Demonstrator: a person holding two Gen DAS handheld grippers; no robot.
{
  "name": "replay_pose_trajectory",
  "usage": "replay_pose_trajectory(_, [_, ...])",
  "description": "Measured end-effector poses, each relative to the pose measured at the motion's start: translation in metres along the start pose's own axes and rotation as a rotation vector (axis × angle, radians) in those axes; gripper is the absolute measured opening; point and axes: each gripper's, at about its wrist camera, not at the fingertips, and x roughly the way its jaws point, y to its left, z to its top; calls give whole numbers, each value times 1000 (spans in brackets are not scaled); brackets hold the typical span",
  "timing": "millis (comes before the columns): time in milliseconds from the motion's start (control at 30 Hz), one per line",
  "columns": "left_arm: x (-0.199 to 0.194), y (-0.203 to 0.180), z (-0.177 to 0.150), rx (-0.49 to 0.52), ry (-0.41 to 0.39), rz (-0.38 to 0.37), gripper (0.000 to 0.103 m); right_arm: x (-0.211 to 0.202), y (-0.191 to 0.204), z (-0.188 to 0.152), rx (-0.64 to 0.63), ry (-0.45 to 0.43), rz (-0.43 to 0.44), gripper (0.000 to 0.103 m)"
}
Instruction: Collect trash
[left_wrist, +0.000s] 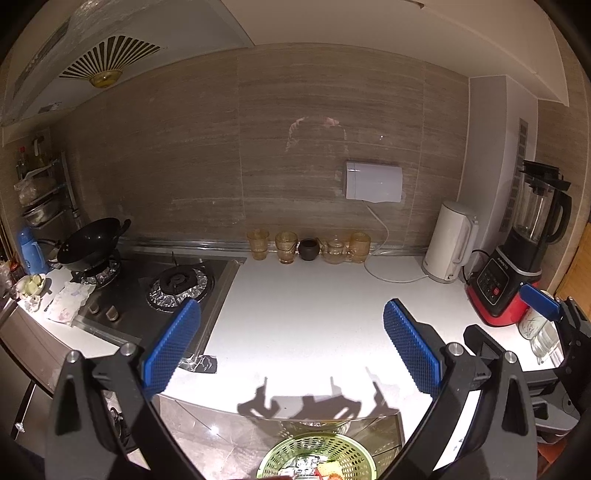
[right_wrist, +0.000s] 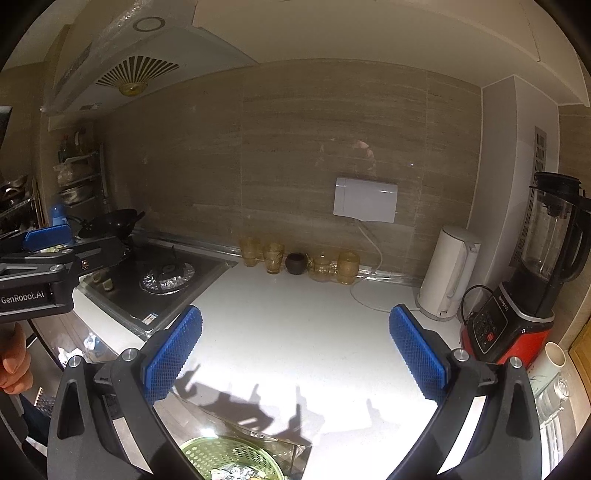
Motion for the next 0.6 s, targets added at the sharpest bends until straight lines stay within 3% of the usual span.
replay_pose_trajectory(600, [6,-3,1,21,9,-37,95,-4,-5,-3,6,8,-35,101])
